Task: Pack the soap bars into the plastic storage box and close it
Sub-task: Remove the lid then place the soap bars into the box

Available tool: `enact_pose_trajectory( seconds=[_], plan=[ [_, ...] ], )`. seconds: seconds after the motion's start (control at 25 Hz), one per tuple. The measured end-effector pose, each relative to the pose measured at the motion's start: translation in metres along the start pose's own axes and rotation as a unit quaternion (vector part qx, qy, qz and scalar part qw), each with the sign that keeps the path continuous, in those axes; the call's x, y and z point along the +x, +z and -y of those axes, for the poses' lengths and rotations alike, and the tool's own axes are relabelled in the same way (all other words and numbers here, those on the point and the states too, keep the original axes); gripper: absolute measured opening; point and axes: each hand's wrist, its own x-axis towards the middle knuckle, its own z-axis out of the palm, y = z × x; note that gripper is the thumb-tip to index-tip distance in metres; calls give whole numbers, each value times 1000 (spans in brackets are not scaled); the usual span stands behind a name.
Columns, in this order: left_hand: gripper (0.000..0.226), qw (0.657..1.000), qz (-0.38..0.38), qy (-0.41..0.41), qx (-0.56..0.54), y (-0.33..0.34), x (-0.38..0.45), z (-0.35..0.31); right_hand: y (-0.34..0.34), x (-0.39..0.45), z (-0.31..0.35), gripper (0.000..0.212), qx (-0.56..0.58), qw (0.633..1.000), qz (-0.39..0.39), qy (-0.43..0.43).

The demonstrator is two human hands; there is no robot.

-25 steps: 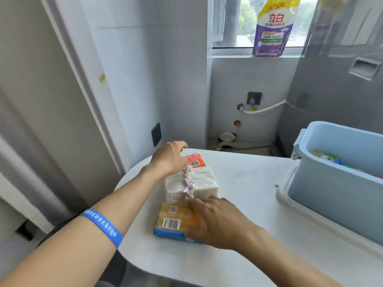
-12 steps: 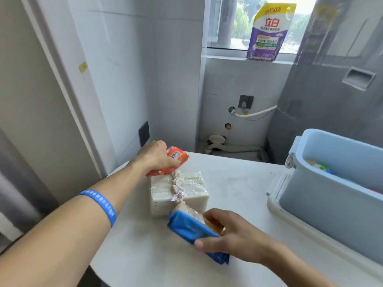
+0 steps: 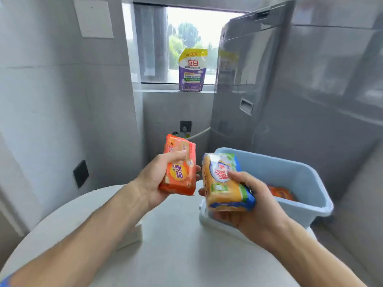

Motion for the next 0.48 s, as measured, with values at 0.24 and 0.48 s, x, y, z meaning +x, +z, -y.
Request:
enact_pose_trajectory(
  seconds=[0.24, 0.48],
  plan=[
    [25, 984, -25, 48, 168, 99, 70, 1, -102, 8, 89, 42, -296, 914, -270, -65],
    [51, 805, 21, 63, 590, 117, 140, 29, -162, 52, 96, 45, -673, 712, -200, -8]
  ],
)
